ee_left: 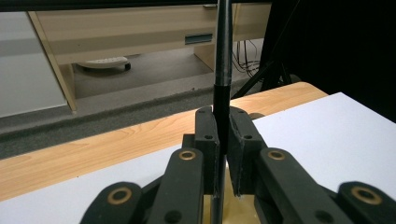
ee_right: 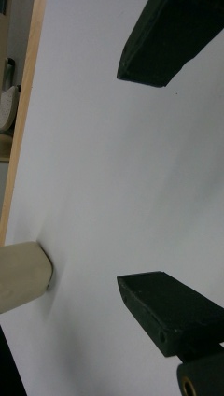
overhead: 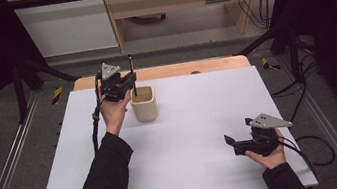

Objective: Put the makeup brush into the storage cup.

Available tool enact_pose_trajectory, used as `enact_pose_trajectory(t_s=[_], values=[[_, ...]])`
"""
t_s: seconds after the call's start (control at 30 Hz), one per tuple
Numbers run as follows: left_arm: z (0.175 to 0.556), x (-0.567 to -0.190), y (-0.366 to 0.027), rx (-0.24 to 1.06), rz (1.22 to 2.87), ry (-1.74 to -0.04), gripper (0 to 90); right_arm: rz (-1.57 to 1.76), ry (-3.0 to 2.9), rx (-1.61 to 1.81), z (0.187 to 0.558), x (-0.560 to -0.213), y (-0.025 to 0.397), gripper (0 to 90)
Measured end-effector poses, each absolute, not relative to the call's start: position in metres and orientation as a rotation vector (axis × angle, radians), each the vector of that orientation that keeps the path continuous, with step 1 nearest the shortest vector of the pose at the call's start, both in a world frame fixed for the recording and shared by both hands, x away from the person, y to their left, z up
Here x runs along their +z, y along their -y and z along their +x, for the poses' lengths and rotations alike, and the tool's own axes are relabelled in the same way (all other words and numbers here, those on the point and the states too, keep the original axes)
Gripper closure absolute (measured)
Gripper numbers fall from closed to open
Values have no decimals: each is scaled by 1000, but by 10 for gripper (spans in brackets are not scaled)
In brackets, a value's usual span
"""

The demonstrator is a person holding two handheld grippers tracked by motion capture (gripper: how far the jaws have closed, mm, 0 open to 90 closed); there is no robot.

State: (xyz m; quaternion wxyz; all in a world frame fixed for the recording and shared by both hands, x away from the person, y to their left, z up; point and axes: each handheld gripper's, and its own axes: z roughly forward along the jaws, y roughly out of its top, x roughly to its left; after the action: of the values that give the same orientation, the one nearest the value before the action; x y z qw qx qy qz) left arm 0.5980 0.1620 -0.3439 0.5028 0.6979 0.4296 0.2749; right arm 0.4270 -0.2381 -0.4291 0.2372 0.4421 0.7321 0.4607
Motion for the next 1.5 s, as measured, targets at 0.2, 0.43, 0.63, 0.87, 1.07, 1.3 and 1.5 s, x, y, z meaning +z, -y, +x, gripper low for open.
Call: enact_pose_trajectory(t_s=[0.2,0.43,0.63,0.87,1.07,1.3,1.5], values=[[601,-350,-158,667,1704,-1036,835,1207,-2004,1264,427,-429,238,40],[603,-362,-158,651,1713,-1053,835,1199,-2010,1270,427,-429,238,41],[601,-371,-160,640,1721,-1059,835,1190,-2017,1269,427,-430,238,41],[598,-381,-162,628,1728,-1061,835,1195,-2014,1274,427,-429,238,43],[596,-392,-163,614,1739,-1066,835,1189,-2017,1271,427,-430,237,43],[593,-401,-162,605,1755,-1067,831,1192,-2015,1275,427,-429,238,43],[587,-397,-167,596,1744,-1054,762,1191,-2015,1284,427,-429,237,42]])
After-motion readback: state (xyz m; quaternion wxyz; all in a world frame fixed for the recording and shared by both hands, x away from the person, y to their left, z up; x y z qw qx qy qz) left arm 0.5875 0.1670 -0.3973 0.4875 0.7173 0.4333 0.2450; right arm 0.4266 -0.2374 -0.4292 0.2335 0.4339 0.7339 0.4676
